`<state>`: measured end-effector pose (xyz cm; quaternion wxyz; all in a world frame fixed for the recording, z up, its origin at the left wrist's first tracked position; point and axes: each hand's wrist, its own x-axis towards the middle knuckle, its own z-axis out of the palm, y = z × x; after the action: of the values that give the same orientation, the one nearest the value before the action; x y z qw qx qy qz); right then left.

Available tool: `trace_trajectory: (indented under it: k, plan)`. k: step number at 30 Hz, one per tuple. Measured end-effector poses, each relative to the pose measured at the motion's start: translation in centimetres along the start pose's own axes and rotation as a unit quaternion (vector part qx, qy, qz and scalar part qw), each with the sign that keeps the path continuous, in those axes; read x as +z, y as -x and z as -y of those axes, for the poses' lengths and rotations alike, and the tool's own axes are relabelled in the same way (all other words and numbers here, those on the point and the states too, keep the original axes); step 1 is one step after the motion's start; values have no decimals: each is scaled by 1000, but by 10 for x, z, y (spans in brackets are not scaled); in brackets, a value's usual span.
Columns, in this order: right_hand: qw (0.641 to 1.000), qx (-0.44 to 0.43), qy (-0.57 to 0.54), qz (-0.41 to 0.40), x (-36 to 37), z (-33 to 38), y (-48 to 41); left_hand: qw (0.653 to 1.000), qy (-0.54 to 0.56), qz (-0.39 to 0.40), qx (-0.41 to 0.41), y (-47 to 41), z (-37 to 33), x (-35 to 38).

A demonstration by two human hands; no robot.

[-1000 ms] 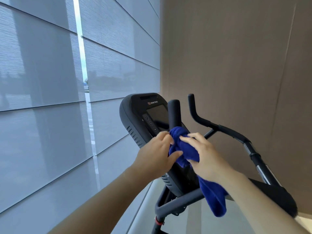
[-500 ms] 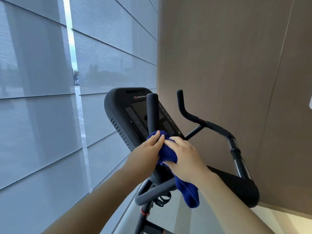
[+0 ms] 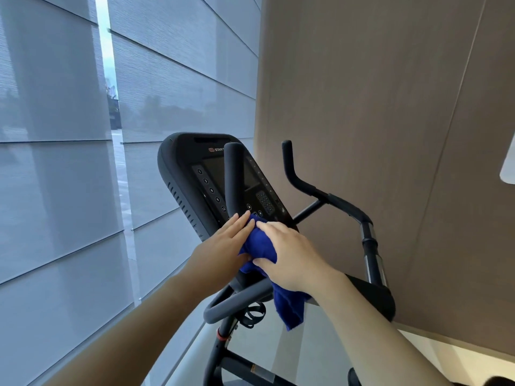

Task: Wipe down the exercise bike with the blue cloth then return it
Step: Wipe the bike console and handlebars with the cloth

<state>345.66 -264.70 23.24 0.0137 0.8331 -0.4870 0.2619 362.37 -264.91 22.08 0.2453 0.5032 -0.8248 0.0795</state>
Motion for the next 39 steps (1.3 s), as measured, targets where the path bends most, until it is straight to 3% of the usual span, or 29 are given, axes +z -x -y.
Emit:
trace_trajectory:
  k: [6, 11, 15, 18, 22, 25, 29, 34, 39]
  plan:
    - [999, -11, -38, -28, -39, -14, 22, 989, 80, -110, 52, 2, -24, -4]
    - [990, -29, -68, -123, -71, -19, 13, 977, 75, -193, 58, -24, -34, -36]
    - [994, -13, -108, -19, -41, -25, 20, 997, -16, -77, 11, -29, -25, -34]
    - [991, -8, -126, 34, -15, -37, 37, 999, 17, -2, 47, -22, -21, -19]
    - [1000, -13, -6, -2, 2, -39, 47, 991, 107, 34, 66, -17, -18, -7]
    - [997, 36, 68, -25, 12, -34, 45, 995, 30, 61, 73, -22, -20, 0]
    - [985, 73, 136, -71, 19, -27, 44, 990, -75, 39, 111, -20, -15, 7]
    - [977, 96, 164, -96, 26, -21, 44, 984, -115, -4, 138, -27, -14, 11]
    - [971, 92, 194, -101, 26, -18, 38, 973, -126, 43, 187, -45, -3, 4]
